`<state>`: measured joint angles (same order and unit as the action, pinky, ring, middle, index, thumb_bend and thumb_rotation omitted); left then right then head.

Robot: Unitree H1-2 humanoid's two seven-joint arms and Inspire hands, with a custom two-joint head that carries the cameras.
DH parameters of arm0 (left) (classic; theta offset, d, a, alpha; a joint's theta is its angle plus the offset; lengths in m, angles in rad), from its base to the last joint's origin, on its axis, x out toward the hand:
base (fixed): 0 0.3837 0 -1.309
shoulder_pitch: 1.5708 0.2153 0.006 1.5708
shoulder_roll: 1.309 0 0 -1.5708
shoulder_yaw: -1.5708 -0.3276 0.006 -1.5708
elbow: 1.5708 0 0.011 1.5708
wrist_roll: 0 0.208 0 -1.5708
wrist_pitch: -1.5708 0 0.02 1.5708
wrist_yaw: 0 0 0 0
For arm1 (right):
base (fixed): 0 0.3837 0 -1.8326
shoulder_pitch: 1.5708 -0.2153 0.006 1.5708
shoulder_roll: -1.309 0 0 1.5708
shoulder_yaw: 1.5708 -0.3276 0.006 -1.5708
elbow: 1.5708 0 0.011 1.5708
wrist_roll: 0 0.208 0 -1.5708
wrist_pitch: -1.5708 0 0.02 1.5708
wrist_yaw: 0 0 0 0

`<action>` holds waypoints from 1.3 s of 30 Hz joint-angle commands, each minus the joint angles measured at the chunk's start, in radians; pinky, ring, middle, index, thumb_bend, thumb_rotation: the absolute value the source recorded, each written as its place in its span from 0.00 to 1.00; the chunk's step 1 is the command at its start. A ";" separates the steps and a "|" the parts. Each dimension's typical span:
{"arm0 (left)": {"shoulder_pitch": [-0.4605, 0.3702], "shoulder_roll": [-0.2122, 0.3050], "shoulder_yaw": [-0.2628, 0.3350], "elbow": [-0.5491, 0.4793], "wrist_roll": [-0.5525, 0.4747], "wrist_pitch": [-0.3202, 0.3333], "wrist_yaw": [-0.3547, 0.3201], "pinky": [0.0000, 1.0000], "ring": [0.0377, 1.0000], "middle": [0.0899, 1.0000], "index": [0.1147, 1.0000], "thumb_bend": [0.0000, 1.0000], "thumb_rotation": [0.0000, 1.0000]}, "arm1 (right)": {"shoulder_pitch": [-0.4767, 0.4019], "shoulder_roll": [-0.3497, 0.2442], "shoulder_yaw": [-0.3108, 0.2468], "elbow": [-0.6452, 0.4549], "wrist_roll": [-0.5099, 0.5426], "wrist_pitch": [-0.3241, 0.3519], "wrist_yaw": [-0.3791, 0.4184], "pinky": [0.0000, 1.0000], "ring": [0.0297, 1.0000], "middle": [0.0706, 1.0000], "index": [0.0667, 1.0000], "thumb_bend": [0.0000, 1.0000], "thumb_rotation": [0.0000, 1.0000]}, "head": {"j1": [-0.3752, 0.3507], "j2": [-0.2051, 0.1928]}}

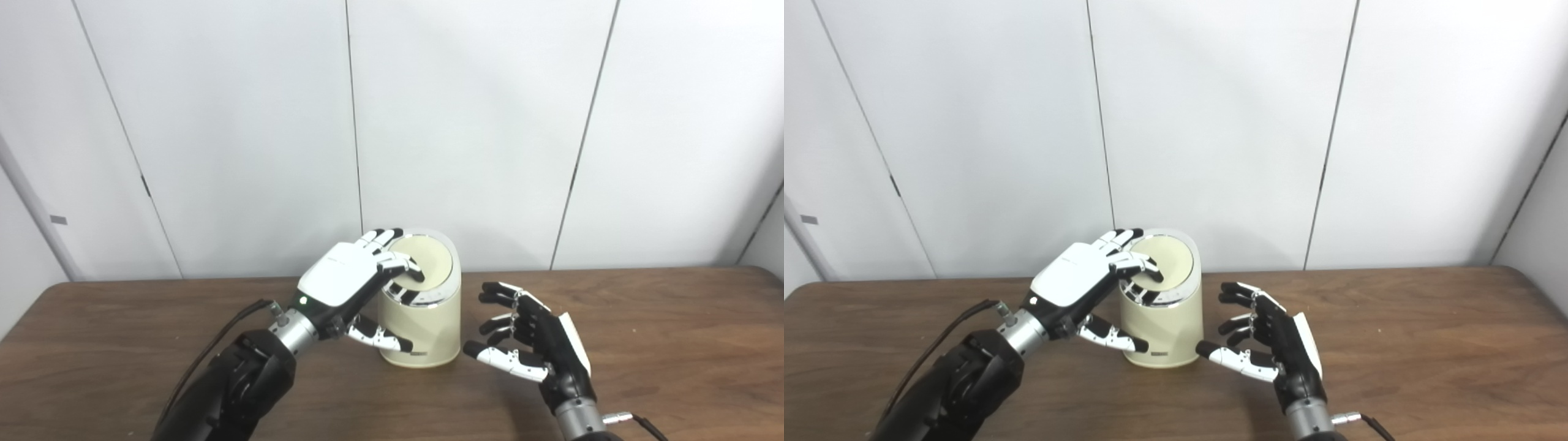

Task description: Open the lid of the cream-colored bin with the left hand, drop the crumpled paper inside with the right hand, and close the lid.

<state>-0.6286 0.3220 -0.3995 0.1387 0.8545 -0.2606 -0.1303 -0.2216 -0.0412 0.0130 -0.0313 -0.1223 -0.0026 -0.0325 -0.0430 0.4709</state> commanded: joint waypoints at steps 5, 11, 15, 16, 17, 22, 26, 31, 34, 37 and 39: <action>-0.042 0.034 -0.071 -0.015 0.100 0.036 -0.108 1.00 0.95 0.74 0.69 0.91 0.31 | -0.034 0.003 0.003 -0.047 -0.011 -0.010 -0.006 0.41 0.50 0.70 0.70 0.68 0.21 | 0.001 0.005; -0.066 0.043 -0.114 -0.007 0.090 0.079 -0.225 1.00 0.94 0.71 0.67 0.94 0.38 | -0.035 0.004 0.002 -0.049 -0.020 -0.007 -0.008 0.41 0.51 0.71 0.70 0.65 0.20 | -0.001 0.007; -0.071 0.045 -0.126 0.000 0.079 0.095 -0.253 1.00 0.93 0.70 0.65 0.96 0.39 | -0.037 0.004 -0.001 -0.044 -0.012 -0.012 -0.006 0.40 0.51 0.70 0.70 0.65 0.18 | 0.000 0.007; -0.072 0.046 -0.128 0.003 0.082 0.095 -0.253 1.00 0.92 0.70 0.64 0.96 0.40 | -0.037 0.004 -0.002 -0.044 -0.010 -0.012 -0.006 0.41 0.51 0.70 0.70 0.65 0.18 | 0.000 0.007; -0.072 0.047 -0.130 0.004 0.084 0.095 -0.253 1.00 0.92 0.69 0.64 0.96 0.40 | -0.037 0.004 -0.001 -0.045 -0.011 -0.011 -0.006 0.41 0.51 0.70 0.70 0.64 0.17 | -0.001 0.007; -0.070 0.052 -0.120 -0.003 0.055 0.091 -0.251 1.00 0.93 0.71 0.66 0.95 0.42 | -0.038 0.004 -0.001 -0.048 -0.015 -0.010 -0.007 0.41 0.51 0.70 0.70 0.63 0.16 | 0.000 0.007; -0.057 0.051 -0.082 -0.011 -0.021 0.078 -0.213 1.00 0.94 0.71 0.67 0.95 0.39 | -0.038 0.002 0.000 -0.047 -0.017 -0.012 -0.007 0.41 0.51 0.70 0.69 0.63 0.17 | 0.002 0.007; -0.020 0.039 -0.005 0.009 -0.120 -0.011 -0.068 0.99 0.94 0.70 0.66 0.91 0.34 | -0.040 0.000 -0.001 -0.041 -0.019 -0.011 -0.007 0.41 0.51 0.70 0.69 0.62 0.17 | 0.004 0.006; -0.001 0.032 0.027 0.019 -0.129 -0.048 0.013 0.99 0.97 0.75 0.71 0.86 0.35 | -0.039 0.000 -0.001 -0.038 -0.015 -0.012 -0.005 0.41 0.51 0.70 0.69 0.62 0.17 | 0.005 0.007; 0.016 0.021 0.055 0.025 -0.132 -0.077 0.076 1.00 1.00 0.80 0.77 0.83 0.37 | -0.039 -0.003 -0.001 -0.033 -0.007 -0.020 0.000 0.41 0.52 0.71 0.69 0.61 0.17 | 0.006 0.006; 0.026 0.014 0.073 0.025 -0.129 -0.081 0.103 1.00 1.00 0.84 0.81 0.81 0.38 | -0.038 -0.002 -0.002 -0.033 -0.004 -0.017 -0.001 0.41 0.52 0.71 0.69 0.61 0.17 | 0.008 0.006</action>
<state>-0.5777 0.3311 -0.3517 0.1733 0.7283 -0.3374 -0.0755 -0.2217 -0.0442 0.0123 -0.0393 -0.1326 0.0031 -0.0317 -0.0353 0.4771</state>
